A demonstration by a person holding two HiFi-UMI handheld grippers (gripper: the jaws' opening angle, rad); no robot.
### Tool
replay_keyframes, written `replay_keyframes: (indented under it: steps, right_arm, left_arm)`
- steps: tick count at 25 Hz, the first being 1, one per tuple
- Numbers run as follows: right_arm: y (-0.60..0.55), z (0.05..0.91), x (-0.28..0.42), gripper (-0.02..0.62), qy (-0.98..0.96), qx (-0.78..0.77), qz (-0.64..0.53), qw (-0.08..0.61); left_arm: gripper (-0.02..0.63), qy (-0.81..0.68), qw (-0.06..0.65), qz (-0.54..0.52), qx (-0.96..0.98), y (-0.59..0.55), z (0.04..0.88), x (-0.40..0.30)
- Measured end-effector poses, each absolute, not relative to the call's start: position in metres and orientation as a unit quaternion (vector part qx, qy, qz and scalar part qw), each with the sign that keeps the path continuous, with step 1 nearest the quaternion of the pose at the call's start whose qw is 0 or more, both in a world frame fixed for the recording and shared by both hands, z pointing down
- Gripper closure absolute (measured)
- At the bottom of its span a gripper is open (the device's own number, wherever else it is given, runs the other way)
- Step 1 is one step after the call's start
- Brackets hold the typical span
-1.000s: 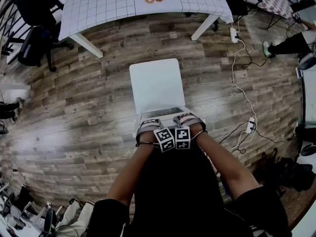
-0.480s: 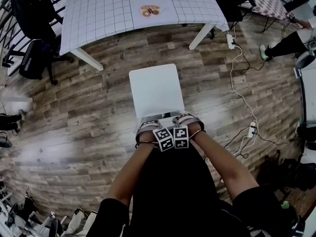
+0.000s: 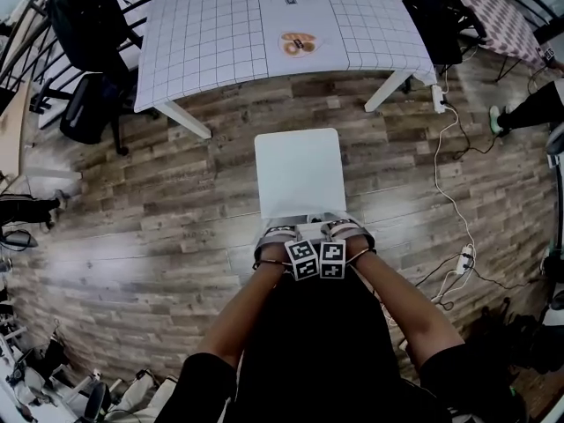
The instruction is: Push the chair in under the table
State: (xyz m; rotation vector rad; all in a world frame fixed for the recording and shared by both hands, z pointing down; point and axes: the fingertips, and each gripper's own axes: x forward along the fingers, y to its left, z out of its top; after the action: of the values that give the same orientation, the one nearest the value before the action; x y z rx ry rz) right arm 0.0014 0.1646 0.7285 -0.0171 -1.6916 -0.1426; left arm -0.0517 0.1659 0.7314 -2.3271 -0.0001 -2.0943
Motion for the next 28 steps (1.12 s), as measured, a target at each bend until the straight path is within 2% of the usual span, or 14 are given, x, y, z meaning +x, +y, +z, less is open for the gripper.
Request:
replay_keyframes:
  steps: [12,28]
  right_arm:
    - [0.157,0.758,0.003,0.512,-0.748,0.0,-0.063,0.66]
    - [0.05,0.754,0.001,0.503,-0.751,-0.006,-0.06,0.657]
  left_arm:
    - [0.529,0.011,0.015,-0.669,-0.743,0.157,0.761,-0.05]
    - [0.529,0.017,0.009,-0.67,-0.742,0.051,0.756,-0.052]
